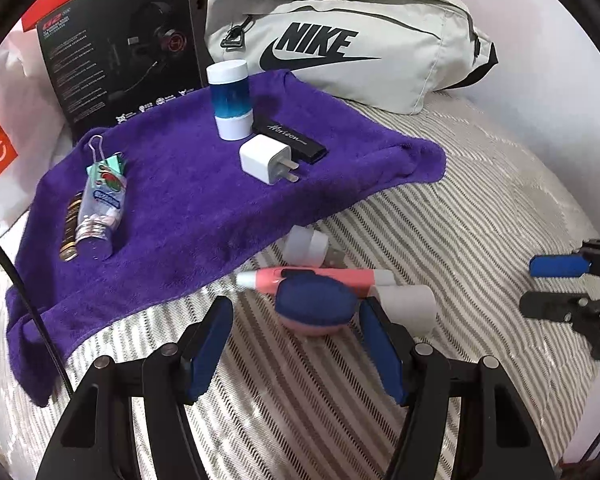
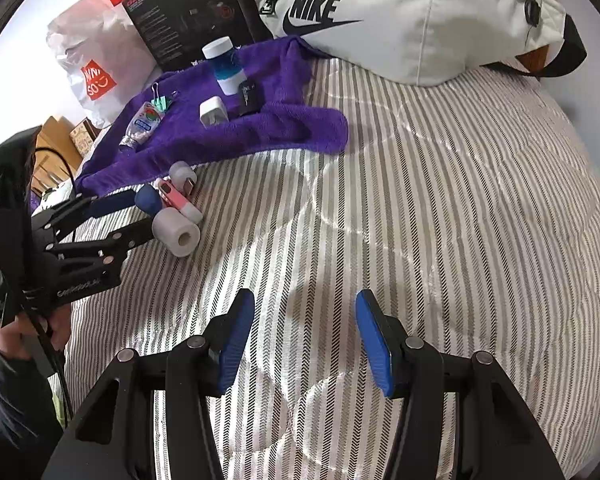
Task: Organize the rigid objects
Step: 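Grasp the blue-lidded pink container with the left gripper while the right grasps the white tape roll, then carry the pink container with the left gripper while the right sets the tape roll on the towel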
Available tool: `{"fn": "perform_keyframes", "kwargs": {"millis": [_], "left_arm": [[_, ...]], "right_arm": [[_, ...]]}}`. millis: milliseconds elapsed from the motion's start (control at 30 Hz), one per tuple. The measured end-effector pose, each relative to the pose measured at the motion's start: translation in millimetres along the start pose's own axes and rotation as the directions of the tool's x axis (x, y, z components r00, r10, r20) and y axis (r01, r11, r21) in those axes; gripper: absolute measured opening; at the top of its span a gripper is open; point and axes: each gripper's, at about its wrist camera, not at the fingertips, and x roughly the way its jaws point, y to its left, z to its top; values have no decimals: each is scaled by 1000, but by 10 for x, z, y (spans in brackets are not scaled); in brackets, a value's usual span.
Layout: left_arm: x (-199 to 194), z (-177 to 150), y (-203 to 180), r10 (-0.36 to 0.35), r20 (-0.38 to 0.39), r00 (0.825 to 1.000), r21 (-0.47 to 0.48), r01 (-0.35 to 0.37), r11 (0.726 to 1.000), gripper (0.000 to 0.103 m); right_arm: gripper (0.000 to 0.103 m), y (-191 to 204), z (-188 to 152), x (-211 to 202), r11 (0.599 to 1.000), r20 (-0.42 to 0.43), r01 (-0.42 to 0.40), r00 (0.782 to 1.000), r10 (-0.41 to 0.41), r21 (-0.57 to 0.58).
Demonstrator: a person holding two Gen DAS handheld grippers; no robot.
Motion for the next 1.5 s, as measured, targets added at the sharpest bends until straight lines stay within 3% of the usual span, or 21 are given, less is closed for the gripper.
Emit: {"fn": "perform_keyframes", "kwargs": {"millis": [67, 100, 167, 267, 733, 1167, 1300, 1500], "left_arm": [[24, 9, 2, -3, -1, 1000, 2, 3, 1000, 60], [35, 12, 0, -6, 0, 1000, 2, 6, 1000, 44], [63, 13, 26, -33, -15, 999, -9, 33, 999, 35], [30, -2, 81, -54, -17, 998, -27, 53, 998, 34], [-271, -349, 571, 20, -45, 999, -113, -25, 993, 34], [-370, -567, 799, 14, -68, 998, -193, -27, 981, 34], [-381, -580, 794, 17, -67, 998, -198, -30, 980, 34], [-387, -588, 772, 23, -67, 997, -192, -35, 981, 34]], "right_arm": [[53, 16, -5, 17, 1000, -6, 0, 1000, 0, -4], [53, 23, -2, 27, 1000, -9, 1, 1000, -1, -5], [53, 32, 5, 35, 1000, -10, 3, 1000, -3, -4], [53, 61, 13, 32, 1000, -10, -2, 1000, 2, -6], [53, 693, 282, 248, 982, -6, -45, 999, 44, -185], [52, 966, 446, 570, 954, -7, -39, 999, 39, -298], [34, 1022, 432, 601, 947, -23, -66, 998, 62, -315], [34, 1038, 319, 416, 946, -17, -88, 996, 87, -312]]}}
